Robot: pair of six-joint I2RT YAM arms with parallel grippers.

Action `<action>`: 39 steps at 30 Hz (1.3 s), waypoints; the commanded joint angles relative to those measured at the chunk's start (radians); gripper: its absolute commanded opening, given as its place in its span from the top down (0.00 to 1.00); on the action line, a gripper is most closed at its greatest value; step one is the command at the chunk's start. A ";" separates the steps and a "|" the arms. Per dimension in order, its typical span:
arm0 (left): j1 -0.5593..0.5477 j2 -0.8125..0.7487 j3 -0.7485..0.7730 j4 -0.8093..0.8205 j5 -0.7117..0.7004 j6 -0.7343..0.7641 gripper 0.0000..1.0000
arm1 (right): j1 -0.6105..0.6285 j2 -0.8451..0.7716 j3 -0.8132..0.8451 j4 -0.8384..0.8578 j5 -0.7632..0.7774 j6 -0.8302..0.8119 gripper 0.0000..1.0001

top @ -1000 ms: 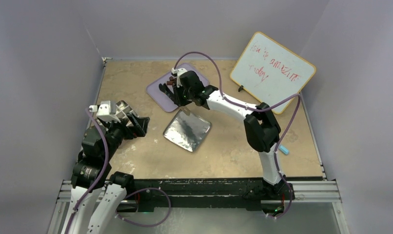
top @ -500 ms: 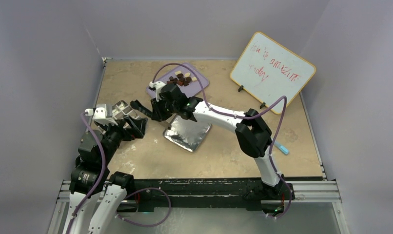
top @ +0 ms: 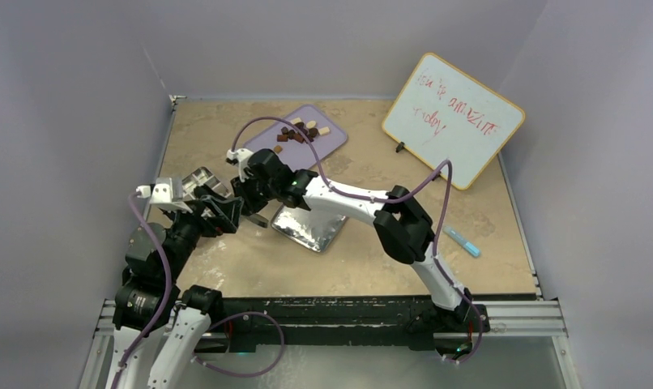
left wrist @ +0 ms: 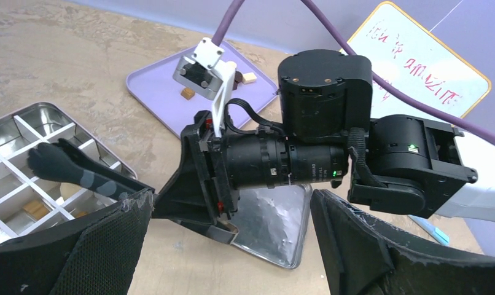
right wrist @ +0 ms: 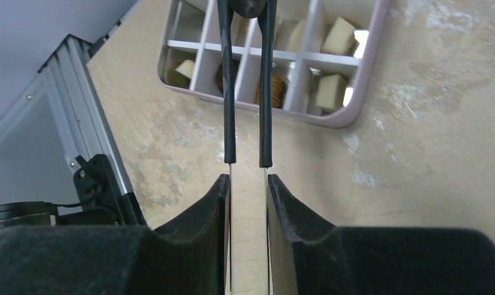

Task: Pack the chocolate
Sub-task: Place the fake chocolate in the packing box.

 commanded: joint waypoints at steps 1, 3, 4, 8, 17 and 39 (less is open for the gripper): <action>0.004 -0.014 0.016 0.047 0.027 0.007 0.02 | 0.018 0.016 0.084 0.023 -0.070 0.024 0.81; 0.004 -0.020 0.016 0.055 0.035 0.002 0.02 | 0.026 0.025 0.090 0.028 -0.074 0.030 0.80; 0.004 -0.021 0.015 0.056 0.038 0.001 0.02 | 0.027 0.028 0.095 0.029 -0.080 0.035 0.80; 0.004 -0.018 0.018 0.054 0.042 -0.002 0.02 | 0.032 0.039 0.113 0.035 -0.114 0.053 0.80; 0.004 -0.041 0.007 0.056 0.022 -0.001 0.02 | 0.050 0.074 0.143 0.038 -0.147 0.077 0.79; 0.004 -0.045 0.007 0.056 0.036 0.007 0.02 | 0.068 0.168 0.259 -0.021 -0.121 0.074 0.69</action>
